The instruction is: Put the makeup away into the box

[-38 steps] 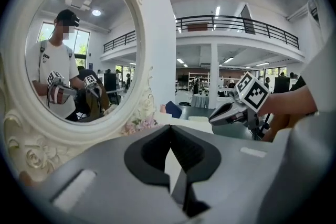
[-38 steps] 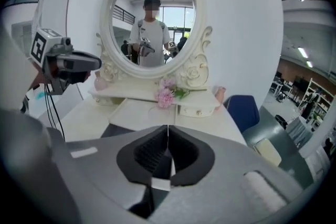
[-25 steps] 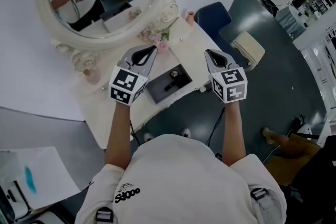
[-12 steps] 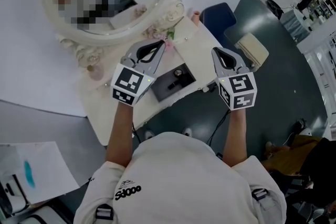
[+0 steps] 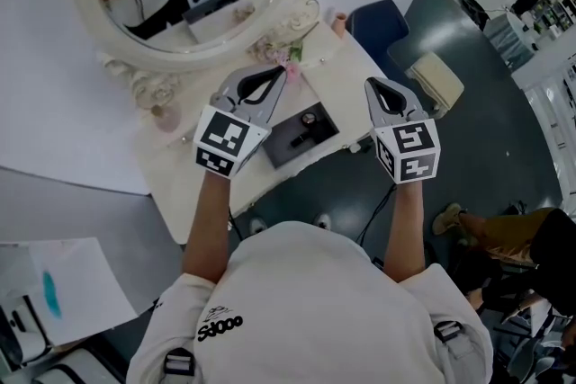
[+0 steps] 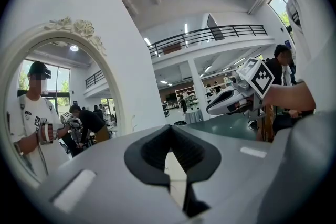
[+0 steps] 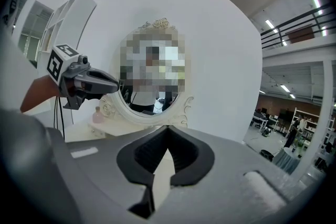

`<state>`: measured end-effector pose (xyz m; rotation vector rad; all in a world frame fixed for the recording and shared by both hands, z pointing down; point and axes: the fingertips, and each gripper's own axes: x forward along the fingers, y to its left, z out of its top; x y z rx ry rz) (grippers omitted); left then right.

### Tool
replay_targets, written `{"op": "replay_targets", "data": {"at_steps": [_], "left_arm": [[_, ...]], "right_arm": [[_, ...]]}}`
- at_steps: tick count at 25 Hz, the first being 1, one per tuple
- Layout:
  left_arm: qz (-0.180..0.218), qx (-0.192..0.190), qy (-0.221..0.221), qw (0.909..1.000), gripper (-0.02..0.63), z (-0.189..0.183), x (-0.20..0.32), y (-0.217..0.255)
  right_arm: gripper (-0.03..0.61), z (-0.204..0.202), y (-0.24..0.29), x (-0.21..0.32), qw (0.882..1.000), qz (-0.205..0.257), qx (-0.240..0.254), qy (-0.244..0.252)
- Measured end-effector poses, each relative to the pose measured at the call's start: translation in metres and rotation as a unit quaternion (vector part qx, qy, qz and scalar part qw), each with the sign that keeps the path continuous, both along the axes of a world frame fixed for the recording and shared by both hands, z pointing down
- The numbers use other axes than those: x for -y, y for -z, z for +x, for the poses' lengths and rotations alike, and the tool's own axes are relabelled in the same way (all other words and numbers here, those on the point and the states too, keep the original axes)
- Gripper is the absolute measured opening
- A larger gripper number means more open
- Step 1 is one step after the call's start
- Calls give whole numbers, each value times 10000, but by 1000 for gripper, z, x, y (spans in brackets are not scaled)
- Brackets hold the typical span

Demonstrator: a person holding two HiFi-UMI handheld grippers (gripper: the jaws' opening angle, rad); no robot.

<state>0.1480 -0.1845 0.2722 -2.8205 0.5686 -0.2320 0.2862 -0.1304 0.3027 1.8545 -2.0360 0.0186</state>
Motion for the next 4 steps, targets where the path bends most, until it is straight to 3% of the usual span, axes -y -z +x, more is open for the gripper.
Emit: {"op": "replay_targets", "data": {"at_steps": [4], "left_arm": [[-16, 18, -25, 10000, 17, 1, -1, -3]], "right_arm": [[2, -1, -3, 0, 10000, -11, 5, 5]]}}
